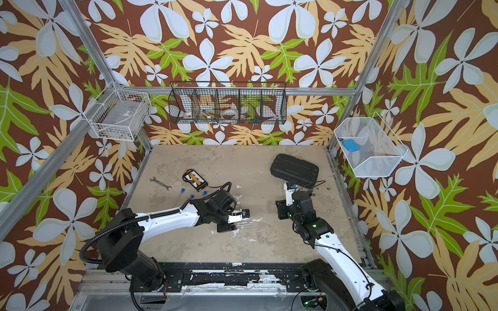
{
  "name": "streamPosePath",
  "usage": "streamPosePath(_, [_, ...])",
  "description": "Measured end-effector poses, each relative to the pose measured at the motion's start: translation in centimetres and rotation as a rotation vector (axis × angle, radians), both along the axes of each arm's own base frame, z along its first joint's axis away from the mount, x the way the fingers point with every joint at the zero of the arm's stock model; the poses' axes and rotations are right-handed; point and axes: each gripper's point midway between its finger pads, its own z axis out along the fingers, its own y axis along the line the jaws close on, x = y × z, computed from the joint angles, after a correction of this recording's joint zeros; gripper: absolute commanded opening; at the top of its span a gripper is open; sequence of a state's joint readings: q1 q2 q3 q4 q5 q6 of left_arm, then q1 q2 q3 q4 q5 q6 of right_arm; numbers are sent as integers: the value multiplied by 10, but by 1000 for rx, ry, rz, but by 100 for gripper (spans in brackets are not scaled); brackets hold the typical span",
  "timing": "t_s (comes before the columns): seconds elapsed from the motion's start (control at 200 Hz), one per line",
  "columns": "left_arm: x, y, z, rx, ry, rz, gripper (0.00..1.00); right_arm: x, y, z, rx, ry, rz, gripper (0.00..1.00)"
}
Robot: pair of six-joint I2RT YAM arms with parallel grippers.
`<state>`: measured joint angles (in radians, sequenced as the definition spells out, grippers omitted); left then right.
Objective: Insert stoppers into test tubes
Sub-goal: Pick up the test tube at the center of the board.
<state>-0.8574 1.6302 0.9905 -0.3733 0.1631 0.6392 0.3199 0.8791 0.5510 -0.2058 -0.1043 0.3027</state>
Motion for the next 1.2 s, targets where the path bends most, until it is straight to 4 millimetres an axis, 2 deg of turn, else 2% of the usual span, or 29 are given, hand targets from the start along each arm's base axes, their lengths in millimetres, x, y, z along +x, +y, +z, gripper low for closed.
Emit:
streamPosePath(0.33, [-1,-4,-20,86,53,-20,43,0,-1,-1,-5,5,-4,39])
streamPosePath(0.681, [2,0,-39,160,69,7,36,0,-2,-2,-7,6,-6,38])
streamPosePath(0.896, [2,1,-43,173,77,14,30,0,-5,-1,-19,2,-23,38])
streamPosePath(1.201, [5,-5,-44,161,82,28,15,2,-9,1,-31,-5,-42,38])
